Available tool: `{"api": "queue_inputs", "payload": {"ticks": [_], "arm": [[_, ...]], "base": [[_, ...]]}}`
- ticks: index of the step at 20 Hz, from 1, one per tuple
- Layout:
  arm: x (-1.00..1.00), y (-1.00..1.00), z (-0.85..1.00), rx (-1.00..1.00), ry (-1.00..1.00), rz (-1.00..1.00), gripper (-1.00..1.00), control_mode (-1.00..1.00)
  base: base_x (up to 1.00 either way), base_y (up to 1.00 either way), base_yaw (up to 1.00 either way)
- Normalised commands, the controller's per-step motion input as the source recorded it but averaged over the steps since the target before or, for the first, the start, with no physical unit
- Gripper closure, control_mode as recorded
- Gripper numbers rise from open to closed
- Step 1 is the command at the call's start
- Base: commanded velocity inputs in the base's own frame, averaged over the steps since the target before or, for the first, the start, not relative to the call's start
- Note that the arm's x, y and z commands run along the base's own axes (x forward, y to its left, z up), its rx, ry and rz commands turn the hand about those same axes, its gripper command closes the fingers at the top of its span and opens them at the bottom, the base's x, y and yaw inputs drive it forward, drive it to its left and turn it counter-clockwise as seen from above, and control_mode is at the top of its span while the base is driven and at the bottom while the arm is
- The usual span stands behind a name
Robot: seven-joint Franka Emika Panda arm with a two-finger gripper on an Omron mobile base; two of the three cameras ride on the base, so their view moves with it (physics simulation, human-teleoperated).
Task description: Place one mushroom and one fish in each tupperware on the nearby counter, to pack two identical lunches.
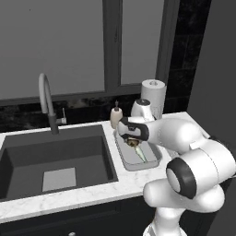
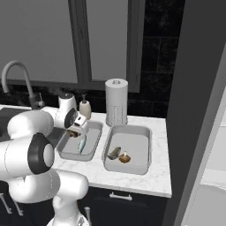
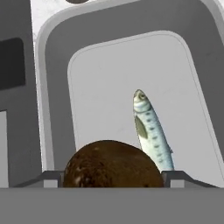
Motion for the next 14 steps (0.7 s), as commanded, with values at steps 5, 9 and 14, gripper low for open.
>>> {"api": "queue_inputs", "payload": {"ticks": [5,9,14], "arm": [[0.17,0.00,0.00,0.00,0.00,-0.01,-1.00,-1.00],[-0.11,0.00,0.09,0.01,0.00,0.00,-1.00,-1.00],[-1.00,-0.28,0.88,0.11,-0.24,0.00,-1.00,-1.00]], "base": [[0.00,0.00,0.00],[0.00,0.00,0.00],[0.00,0.00,0.00]]}}
